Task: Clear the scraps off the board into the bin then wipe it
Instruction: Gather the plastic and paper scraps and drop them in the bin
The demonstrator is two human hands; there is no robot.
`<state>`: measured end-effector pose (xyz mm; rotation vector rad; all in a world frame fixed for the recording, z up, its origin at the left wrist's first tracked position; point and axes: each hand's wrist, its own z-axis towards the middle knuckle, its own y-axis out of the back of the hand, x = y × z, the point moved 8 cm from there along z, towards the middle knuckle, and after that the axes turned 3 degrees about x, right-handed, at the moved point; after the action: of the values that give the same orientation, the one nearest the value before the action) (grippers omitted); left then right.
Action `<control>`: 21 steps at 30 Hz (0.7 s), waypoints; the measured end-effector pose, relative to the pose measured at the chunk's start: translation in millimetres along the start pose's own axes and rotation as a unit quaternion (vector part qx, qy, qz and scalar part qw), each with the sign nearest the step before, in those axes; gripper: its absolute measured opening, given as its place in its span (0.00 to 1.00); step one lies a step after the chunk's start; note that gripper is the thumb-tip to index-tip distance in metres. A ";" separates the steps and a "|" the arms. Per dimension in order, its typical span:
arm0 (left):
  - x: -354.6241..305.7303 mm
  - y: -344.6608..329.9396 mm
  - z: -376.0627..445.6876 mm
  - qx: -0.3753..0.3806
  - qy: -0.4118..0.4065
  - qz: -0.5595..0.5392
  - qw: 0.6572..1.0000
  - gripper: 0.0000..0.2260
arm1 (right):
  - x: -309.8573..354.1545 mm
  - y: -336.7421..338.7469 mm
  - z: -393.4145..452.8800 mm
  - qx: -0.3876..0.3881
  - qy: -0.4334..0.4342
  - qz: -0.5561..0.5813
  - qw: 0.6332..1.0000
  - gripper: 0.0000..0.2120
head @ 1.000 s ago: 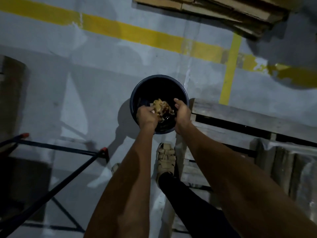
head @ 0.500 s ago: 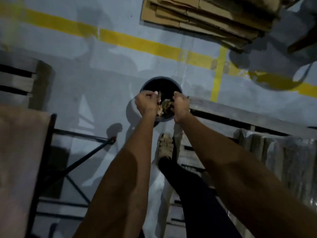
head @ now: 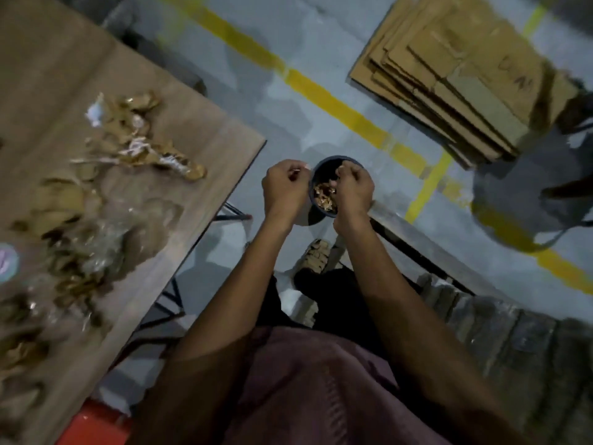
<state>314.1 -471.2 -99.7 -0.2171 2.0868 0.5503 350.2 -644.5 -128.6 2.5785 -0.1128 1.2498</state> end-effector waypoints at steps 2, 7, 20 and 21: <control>-13.2 35.6 -22.6 -0.020 -0.020 -0.021 0.999 0.04 | 18.0 -16.3 -37.9 0.062 0.039 -0.034 0.997 0.08; -16.8 131.0 -64.1 -0.091 -0.035 -0.043 0.994 0.05 | 46.4 -62.4 -112.5 0.182 0.097 -0.095 0.974 0.09; 59.5 332.4 -121.6 -0.308 -0.030 -0.008 0.951 0.19 | 7.6 -194.9 -244.4 0.285 0.215 -0.245 0.902 0.20; 66.4 343.2 -122.2 -0.319 -0.024 0.023 0.947 0.22 | 3.8 -206.0 -251.8 0.293 0.231 -0.259 0.891 0.22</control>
<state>61.8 -220.7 4.0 -0.5181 1.8095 1.2385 200.2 -376.9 -20.2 2.3663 1.1247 1.8012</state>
